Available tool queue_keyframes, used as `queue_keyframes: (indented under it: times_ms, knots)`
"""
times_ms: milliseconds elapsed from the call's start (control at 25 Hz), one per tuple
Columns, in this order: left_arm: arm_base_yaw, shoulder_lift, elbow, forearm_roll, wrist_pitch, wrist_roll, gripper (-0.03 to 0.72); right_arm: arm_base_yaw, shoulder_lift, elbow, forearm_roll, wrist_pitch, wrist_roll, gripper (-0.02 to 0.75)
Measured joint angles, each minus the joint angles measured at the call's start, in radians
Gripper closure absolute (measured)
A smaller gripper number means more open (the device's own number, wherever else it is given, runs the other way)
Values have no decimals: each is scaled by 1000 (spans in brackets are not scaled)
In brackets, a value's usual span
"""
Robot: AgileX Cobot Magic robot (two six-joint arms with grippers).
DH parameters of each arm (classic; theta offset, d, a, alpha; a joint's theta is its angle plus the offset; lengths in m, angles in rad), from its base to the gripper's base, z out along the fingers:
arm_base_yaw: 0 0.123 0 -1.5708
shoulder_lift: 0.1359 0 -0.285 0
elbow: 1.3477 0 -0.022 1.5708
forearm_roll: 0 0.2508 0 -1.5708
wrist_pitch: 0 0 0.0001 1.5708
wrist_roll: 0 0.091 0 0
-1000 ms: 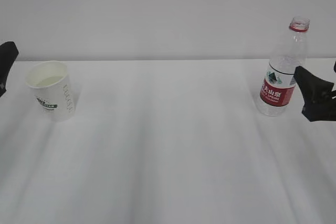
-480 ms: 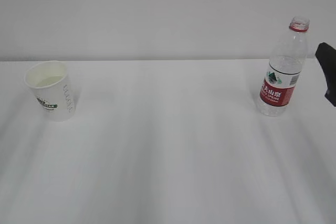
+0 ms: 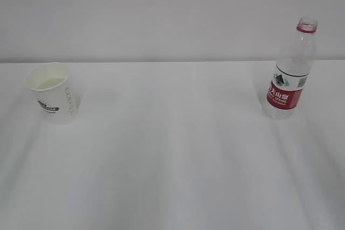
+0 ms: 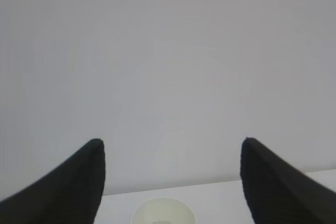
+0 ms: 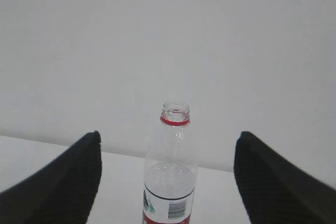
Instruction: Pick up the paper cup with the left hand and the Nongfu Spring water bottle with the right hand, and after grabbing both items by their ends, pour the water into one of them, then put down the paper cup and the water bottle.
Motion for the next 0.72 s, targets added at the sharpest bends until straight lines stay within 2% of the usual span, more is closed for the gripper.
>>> queue_keyframes:
  times_ms: [400, 720]
  knots:
    - [0, -194, -153, 0, 462, 0, 101, 0, -325, 3, 1, 368, 11, 145]
    - [0, -263, -243, 0, 730, 0, 101, 0, -568, -13, 1, 726, 11, 145]
